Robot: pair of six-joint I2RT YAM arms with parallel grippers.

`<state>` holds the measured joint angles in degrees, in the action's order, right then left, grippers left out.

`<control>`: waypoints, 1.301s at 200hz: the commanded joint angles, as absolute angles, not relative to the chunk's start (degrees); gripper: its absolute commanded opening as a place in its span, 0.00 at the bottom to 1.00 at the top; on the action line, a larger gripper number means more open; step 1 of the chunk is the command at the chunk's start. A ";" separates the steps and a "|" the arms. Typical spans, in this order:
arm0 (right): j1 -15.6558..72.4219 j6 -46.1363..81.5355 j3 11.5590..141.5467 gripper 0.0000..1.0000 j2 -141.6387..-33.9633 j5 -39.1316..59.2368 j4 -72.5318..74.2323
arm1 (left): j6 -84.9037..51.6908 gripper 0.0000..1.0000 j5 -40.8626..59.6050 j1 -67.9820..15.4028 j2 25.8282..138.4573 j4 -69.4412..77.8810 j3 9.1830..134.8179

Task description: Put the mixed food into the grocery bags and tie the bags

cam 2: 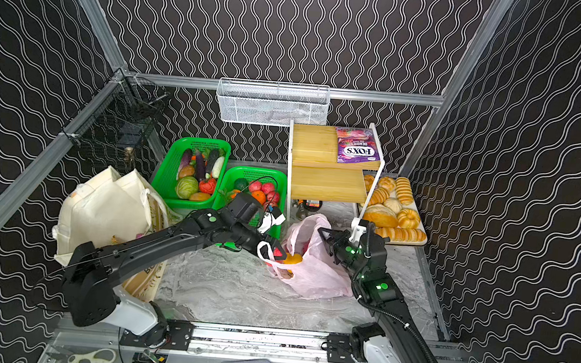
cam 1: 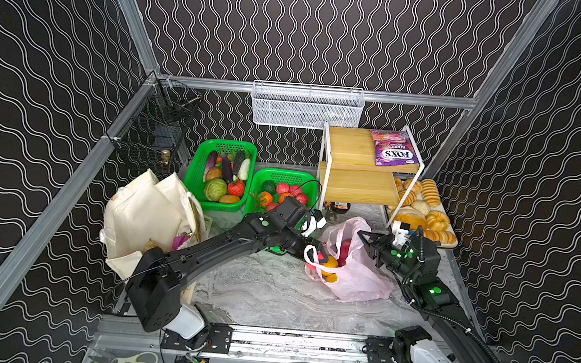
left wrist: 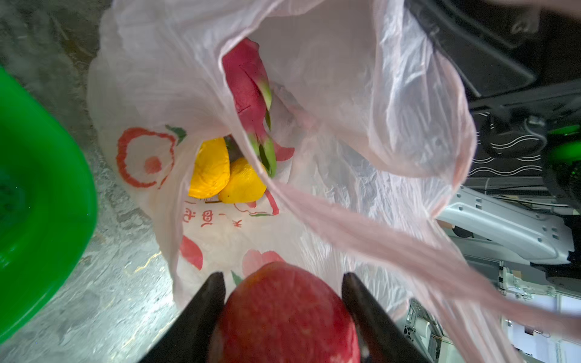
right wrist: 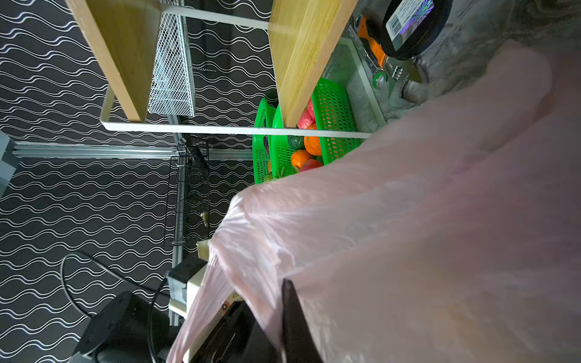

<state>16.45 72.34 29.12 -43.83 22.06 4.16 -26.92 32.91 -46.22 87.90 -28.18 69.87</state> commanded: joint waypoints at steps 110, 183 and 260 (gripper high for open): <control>16.50 74.00 29.62 0.08 -45.71 23.82 8.53 | -43.35 0.66 37.48 -47.11 93.65 -2.62 67.52; 16.47 74.33 28.37 0.08 -42.11 20.93 6.78 | -48.10 0.70 37.27 -47.11 95.64 5.49 66.29; 16.35 73.48 28.52 0.08 -41.03 18.45 4.63 | -31.72 0.69 19.72 -47.14 78.44 -7.52 63.07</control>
